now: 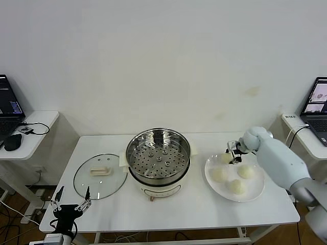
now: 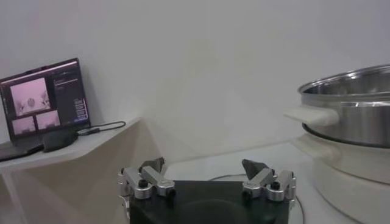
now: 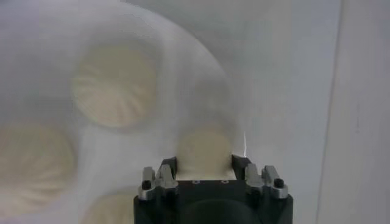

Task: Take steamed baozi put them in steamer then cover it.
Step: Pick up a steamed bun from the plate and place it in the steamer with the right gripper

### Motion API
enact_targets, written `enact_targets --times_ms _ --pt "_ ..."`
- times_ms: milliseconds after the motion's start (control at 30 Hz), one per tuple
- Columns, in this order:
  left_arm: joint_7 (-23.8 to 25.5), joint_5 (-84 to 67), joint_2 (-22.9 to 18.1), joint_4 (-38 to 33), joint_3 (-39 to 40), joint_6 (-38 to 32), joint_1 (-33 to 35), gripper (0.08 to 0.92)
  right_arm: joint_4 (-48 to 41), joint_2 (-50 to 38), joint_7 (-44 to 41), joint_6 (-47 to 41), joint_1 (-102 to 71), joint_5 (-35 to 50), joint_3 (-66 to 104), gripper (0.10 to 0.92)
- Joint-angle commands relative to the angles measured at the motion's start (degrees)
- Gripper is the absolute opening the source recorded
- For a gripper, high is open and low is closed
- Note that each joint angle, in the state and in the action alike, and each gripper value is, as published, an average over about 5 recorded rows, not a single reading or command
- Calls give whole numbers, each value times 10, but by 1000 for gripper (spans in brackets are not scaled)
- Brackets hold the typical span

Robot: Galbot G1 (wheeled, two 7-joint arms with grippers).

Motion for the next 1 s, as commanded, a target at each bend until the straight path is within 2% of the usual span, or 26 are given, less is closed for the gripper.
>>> enact_targets --times_ms 33,267,600,767,1000 --pt "0 -11 2 5 8 1 -4 823 141 -97 -10 -31 100 144 -88 577" --pt "0 -24 9 4 15 1 -9 823 189 -117 0 -40 244 258 -190 585" --pt "1 -37 17 6 16 0 -14 823 222 5 45 -24 368 372 -325 587" --pt "3 -39 17 4 13 0 -14 823 210 88 65 15 383 380 -372 586" --pt "6 -40 11 -2 2 0 -12 823 187 159 83 64 356 312 -418 585"
